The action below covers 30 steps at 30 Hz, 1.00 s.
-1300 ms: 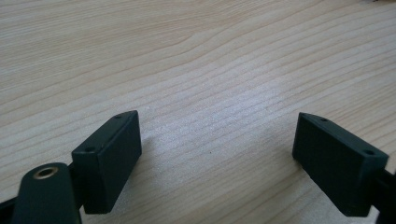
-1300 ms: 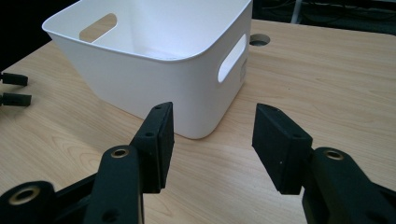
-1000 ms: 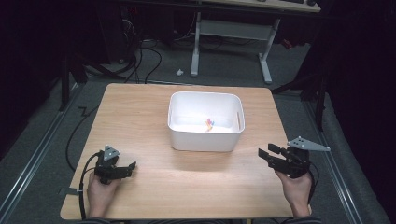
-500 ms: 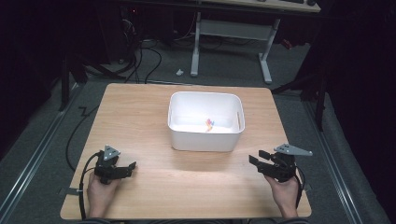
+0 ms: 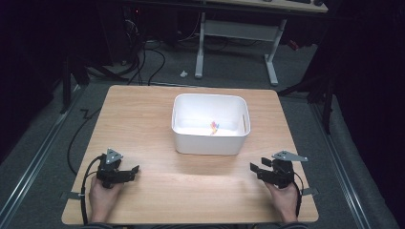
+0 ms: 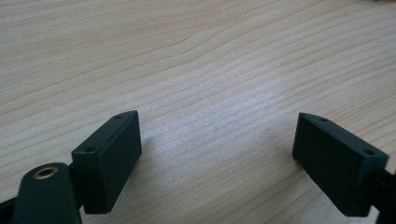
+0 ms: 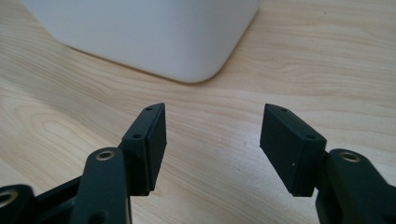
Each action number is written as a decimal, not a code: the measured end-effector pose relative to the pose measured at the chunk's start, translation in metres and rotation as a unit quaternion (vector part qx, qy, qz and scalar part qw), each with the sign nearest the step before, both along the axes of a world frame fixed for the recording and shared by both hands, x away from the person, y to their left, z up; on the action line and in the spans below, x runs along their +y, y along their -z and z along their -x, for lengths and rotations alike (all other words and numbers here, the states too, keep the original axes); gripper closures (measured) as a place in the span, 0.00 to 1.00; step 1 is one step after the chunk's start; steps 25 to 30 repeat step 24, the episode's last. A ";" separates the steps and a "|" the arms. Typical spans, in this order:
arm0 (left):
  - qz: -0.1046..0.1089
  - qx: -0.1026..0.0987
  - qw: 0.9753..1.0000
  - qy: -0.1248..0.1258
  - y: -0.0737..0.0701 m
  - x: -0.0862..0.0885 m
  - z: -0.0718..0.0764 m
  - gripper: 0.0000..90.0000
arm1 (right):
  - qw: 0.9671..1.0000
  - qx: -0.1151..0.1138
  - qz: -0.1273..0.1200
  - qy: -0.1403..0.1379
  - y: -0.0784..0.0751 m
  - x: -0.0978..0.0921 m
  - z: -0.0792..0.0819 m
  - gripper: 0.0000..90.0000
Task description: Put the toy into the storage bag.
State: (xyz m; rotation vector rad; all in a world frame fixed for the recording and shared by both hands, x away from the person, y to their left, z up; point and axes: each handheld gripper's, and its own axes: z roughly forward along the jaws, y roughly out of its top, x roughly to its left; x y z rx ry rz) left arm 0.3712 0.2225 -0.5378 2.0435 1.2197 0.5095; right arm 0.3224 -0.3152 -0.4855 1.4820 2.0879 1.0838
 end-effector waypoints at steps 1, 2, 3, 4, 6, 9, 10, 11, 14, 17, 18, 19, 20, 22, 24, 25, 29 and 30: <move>0.000 0.000 1.000 0.000 0.000 0.000 0.000 0.18 | 1.000 0.003 0.008 0.003 0.004 0.000 -0.002 0.44; 0.000 0.000 1.000 0.000 0.000 0.000 0.000 0.18 | 1.000 0.006 0.010 0.005 0.006 0.000 -0.002 0.44; 0.000 0.000 1.000 0.000 0.000 0.000 0.000 0.18 | 1.000 0.006 0.015 0.008 0.009 0.000 -0.003 0.43; 0.000 0.000 1.000 0.000 0.000 0.000 0.000 0.18 | 1.000 0.006 0.019 0.014 0.012 0.000 -0.004 0.43; 0.000 0.000 1.000 -0.001 0.000 0.000 0.000 0.18 | 0.999 0.008 0.021 0.023 0.017 -0.001 -0.005 0.42; 0.001 0.000 1.000 -0.001 0.000 0.000 0.000 0.18 | 0.999 0.010 0.030 0.034 0.024 -0.002 -0.008 0.40; 0.000 0.000 1.000 -0.001 0.000 0.000 0.000 0.18 | 0.998 0.006 0.041 0.037 0.027 -0.002 -0.009 0.40; 0.001 0.000 1.000 -0.001 0.000 0.000 0.000 0.18 | 0.998 0.002 0.054 0.038 0.030 -0.001 -0.010 0.40; 0.000 0.000 1.000 -0.001 0.000 0.000 0.000 0.18 | 0.996 -0.003 0.084 0.042 0.036 0.001 -0.012 0.39; 0.000 0.000 1.000 -0.001 0.000 0.000 0.000 0.18 | 0.995 -0.001 0.092 0.040 0.041 0.003 -0.014 0.38; 0.000 0.000 1.000 -0.001 0.000 0.000 0.000 0.18 | 0.995 0.001 0.095 0.040 0.043 0.003 -0.015 0.37; 0.000 0.000 1.000 -0.001 0.000 0.000 0.000 0.18 | 0.995 -0.005 0.089 0.040 0.045 0.003 -0.015 0.37; 0.000 0.000 1.000 -0.001 0.000 0.000 0.000 0.18 | 0.996 -0.002 0.084 0.041 0.045 0.003 -0.016 0.37; 0.000 0.000 1.000 -0.001 0.000 0.000 0.000 0.18 | 0.996 0.000 0.080 0.043 0.045 0.001 -0.016 0.36; 0.000 0.000 1.000 -0.001 0.000 0.000 0.000 0.18 | 0.996 0.001 0.080 0.040 0.045 0.002 -0.016 0.34; 0.000 0.000 1.000 -0.001 0.000 0.000 0.000 0.18 | 0.996 0.001 0.080 0.040 0.045 0.002 -0.016 0.34; 0.000 0.000 1.000 -0.001 0.000 0.000 0.000 0.18 | 0.996 0.001 0.080 0.040 0.045 0.002 -0.016 0.34; 0.000 0.000 1.000 -0.001 0.000 0.000 0.000 0.18 | 0.996 0.001 0.080 0.040 0.045 0.002 -0.016 0.34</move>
